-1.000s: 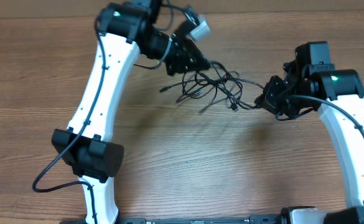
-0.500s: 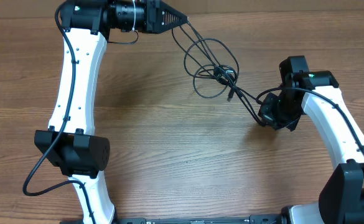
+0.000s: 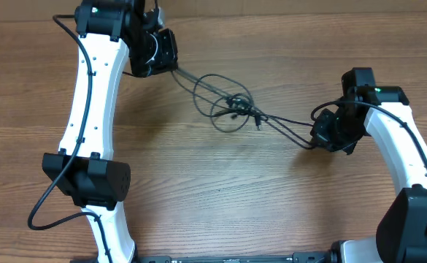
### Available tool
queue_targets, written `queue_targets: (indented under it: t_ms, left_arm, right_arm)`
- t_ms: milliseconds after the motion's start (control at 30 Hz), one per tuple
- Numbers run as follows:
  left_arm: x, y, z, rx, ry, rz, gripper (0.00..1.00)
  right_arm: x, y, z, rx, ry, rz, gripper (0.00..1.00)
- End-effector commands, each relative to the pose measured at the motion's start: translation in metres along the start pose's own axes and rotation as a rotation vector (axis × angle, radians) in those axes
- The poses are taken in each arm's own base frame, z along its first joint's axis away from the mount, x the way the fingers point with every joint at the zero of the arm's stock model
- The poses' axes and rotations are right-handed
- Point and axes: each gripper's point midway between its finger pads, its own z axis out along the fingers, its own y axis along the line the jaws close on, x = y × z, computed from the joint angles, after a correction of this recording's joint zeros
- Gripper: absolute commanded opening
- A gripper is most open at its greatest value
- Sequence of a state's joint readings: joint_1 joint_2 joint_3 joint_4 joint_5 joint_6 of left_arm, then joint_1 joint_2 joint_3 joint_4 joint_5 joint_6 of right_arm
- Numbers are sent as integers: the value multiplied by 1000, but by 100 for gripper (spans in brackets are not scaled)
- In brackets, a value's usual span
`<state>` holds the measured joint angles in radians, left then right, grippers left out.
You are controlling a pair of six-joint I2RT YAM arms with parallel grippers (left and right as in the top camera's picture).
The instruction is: Untangle cables
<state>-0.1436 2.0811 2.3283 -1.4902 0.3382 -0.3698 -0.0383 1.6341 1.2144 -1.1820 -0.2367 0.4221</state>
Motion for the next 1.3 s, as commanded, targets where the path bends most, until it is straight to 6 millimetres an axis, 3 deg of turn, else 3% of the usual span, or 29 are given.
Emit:
queue_targets:
  t_ms: [0, 100, 200, 233, 333, 433, 500, 600, 733, 800, 833, 967, 1033, 1067, 1200, 1267]
  left_arm:
    - [-14, 28, -27, -100, -91, 132, 4]
    - [15, -5, -10, 53, 28, 260, 4]
    - [41, -31, 6, 164, 125, 344, 4]
    - [57, -40, 18, 194, 183, 354, 5]
    - [85, -53, 40, 238, 281, 362, 4]
    - [108, -64, 62, 285, 350, 376, 4]
    - [115, -67, 84, 289, 358, 370, 4]
    - [106, -67, 101, 292, 321, 320, 4]
    - [66, -55, 112, 211, 168, 274, 8]
    - [54, -49, 113, 175, 122, 285, 22]
    - [41, -37, 112, 100, 70, 291, 33]
    - [18, -26, 97, 15, -15, 310, 51]
    - [5, -25, 84, -4, -61, 314, 63]
    - [-5, -35, 62, 18, -101, 376, 67]
    - [6, -58, 32, 53, -87, 547, 70]
    - [47, -71, 31, 132, 53, 606, 68]
  right_arm:
    - [5, -4, 7, -50, 50, -123, 4]
    - [14, 31, 1, -253, 85, -235, 6]
    - [17, 48, -9, -353, 98, -273, 31]
    - [15, 56, -16, -385, 88, -283, 50]
    - [11, 67, -30, -427, 54, -332, 67]
    - [11, 77, -37, -463, 35, -379, 73]
    - [15, 87, -33, -462, 30, -424, 80]
    - [23, 100, -28, -469, 34, -468, 83]
    - [40, 123, -20, -458, 37, -543, 82]
    - [35, 120, -13, -384, 16, -488, 82]
    - [28, 111, -8, -298, -13, -419, 82]
    - [14, 90, -4, -181, -59, -293, 83]
    - [7, 82, -4, -156, -75, -255, 84]
    - [3, 78, -5, -152, -82, -239, 85]
    - [1, 76, -6, -151, -85, -234, 88]
    - [-2, 74, -6, -134, -97, -232, 89]
